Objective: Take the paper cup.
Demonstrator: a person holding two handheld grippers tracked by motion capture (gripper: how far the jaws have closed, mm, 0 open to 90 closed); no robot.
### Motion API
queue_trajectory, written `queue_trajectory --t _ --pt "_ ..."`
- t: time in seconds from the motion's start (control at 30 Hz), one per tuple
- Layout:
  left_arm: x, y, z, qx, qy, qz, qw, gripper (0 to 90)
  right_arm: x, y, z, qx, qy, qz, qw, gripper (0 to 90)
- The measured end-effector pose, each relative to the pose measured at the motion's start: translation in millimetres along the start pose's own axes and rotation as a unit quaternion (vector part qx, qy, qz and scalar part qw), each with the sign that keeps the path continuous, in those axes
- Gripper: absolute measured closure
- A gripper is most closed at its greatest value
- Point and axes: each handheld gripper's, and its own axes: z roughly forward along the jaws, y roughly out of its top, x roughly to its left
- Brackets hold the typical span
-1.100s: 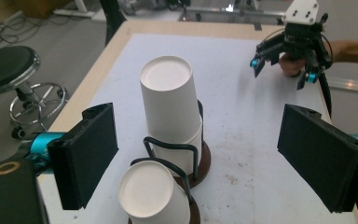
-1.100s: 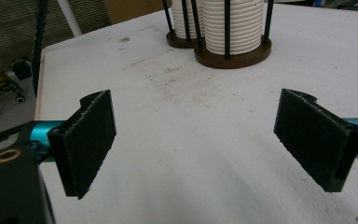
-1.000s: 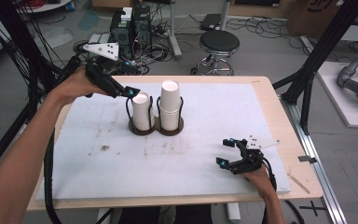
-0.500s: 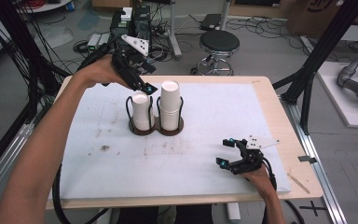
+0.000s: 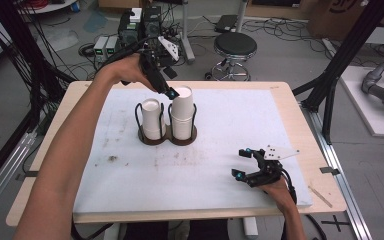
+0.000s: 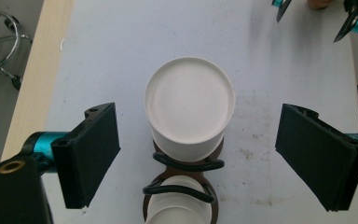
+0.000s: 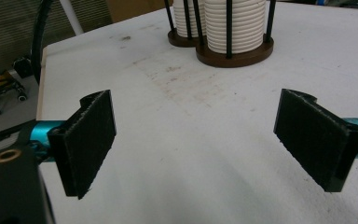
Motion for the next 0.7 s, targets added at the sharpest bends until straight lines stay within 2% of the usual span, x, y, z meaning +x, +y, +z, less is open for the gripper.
queue_trajectory --t 0.27,0.43,0.7 --pt "5.8 3.9 23.4 0.045 -0.01 -0.01 0.9989 13.3 0.4 0.0 0.0 0.001 0.001 0.002 1.0 13.3" --pt "6.4 6.5 29.8 0.06 -0.014 -0.007 0.9981 13.3 -0.2 0.1 0.1 0.001 0.001 0.0 1.0 13.4" --pt "5.2 11.6 40.8 0.082 -0.014 -0.014 0.9965 13.7 1.0 0.1 0.3 0.003 -0.002 0.0 1.0 13.4"
